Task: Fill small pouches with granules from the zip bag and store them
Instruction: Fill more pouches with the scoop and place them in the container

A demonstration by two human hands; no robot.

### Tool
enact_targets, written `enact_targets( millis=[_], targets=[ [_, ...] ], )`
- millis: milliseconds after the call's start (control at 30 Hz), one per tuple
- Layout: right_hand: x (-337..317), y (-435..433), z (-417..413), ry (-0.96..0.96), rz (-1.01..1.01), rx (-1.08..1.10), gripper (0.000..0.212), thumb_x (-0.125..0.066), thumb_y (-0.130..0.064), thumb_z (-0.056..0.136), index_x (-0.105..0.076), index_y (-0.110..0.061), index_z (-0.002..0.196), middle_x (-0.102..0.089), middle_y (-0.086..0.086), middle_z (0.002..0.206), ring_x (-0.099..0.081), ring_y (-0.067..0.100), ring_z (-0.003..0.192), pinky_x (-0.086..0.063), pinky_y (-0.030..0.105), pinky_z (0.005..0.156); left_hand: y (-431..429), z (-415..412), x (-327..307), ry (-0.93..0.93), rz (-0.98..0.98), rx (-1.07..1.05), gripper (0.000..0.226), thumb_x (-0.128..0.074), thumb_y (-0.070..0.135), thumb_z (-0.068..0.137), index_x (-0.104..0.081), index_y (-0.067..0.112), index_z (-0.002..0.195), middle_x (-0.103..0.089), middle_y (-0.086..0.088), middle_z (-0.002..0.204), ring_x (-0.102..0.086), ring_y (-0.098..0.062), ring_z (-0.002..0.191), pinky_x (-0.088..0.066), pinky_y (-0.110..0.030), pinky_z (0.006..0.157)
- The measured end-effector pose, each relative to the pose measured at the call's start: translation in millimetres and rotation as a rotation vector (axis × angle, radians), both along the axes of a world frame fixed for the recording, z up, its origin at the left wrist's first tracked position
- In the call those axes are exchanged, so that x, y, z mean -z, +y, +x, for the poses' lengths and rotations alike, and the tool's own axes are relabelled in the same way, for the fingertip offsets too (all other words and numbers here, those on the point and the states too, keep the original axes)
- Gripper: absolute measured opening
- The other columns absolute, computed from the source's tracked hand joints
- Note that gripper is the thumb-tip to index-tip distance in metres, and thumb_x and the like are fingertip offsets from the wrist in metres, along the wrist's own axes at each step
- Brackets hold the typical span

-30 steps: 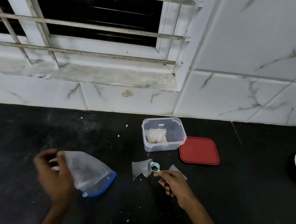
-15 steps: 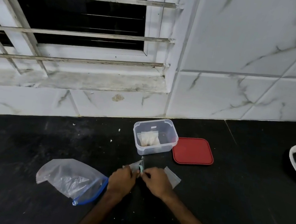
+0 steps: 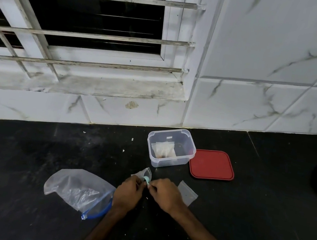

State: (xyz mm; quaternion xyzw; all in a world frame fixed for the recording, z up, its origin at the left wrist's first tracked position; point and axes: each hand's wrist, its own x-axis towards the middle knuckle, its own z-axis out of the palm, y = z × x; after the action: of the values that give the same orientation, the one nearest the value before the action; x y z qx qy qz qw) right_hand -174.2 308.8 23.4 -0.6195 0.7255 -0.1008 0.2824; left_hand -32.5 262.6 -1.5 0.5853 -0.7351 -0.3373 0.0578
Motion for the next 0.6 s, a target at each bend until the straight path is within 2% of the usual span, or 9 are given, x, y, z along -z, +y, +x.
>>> enact_targets(
  millis=[100, 267, 333, 433, 600],
  targets=[
    [-1.8, -1.2, 3.4, -0.043, 0.015, 0.028, 0.023, -0.052, -0.034, 0.095, -0.068, -0.018, 0.088, -0.068, -0.001, 0.084, -0.062, 0.009, 0.074, -0.049, 0.024, 0.07, -0.8, 0.0, -0.3, 0.007, 0.008, 0.016, 0.017, -0.049, 0.033, 0.099, -0.061, 0.022, 0.099, -0.065, 0.003, 0.096, -0.063, -0.01, 0.085, -0.055, -0.035, 0.081],
    [-6.1, -6.1, 6.0, -0.021, 0.01, 0.033, 0.019, -0.054, -0.032, 0.095, -0.067, -0.019, 0.093, -0.067, -0.001, 0.087, -0.063, 0.01, 0.08, -0.053, 0.027, 0.079, -3.3, 3.1, -1.9, 0.017, 0.018, 0.04, 0.017, -0.047, 0.029, 0.1, -0.061, 0.021, 0.097, -0.064, 0.002, 0.096, -0.063, -0.009, 0.085, -0.055, -0.033, 0.081],
    [-10.4, -8.2, 7.4, 0.133, 0.012, -0.049, 0.019, -0.052, -0.029, 0.096, -0.064, -0.017, 0.103, -0.066, 0.002, 0.096, -0.063, 0.014, 0.086, -0.052, 0.029, 0.079, -5.9, 6.3, -0.9, 0.039, 0.053, 0.061, 0.018, -0.046, 0.029, 0.101, -0.062, 0.021, 0.096, -0.065, 0.003, 0.095, -0.063, -0.009, 0.084, -0.054, -0.031, 0.078],
    [-19.3, -5.2, 13.0, 0.448, -0.02, -0.242, 0.025, -0.052, -0.017, 0.095, -0.056, -0.011, 0.119, -0.059, 0.011, 0.11, -0.061, 0.024, 0.095, -0.051, 0.036, 0.076, -8.3, 9.9, -5.7, 0.134, 0.115, 0.061, 0.018, -0.046, 0.029, 0.101, -0.059, 0.027, 0.088, -0.063, 0.005, 0.088, -0.06, -0.005, 0.079, -0.043, -0.021, 0.066],
    [-20.6, 2.0, 12.3, 0.524, -0.102, -0.287, 0.04, -0.055, -0.014, 0.093, -0.046, -0.011, 0.132, -0.055, 0.013, 0.118, -0.059, 0.026, 0.101, -0.053, 0.038, 0.076, -12.2, 14.6, -12.9, 0.241, 0.183, 0.014, 0.02, -0.045, 0.028, 0.102, -0.057, 0.028, 0.086, -0.059, 0.007, 0.085, -0.056, -0.005, 0.078, -0.036, -0.017, 0.062]
  ],
)
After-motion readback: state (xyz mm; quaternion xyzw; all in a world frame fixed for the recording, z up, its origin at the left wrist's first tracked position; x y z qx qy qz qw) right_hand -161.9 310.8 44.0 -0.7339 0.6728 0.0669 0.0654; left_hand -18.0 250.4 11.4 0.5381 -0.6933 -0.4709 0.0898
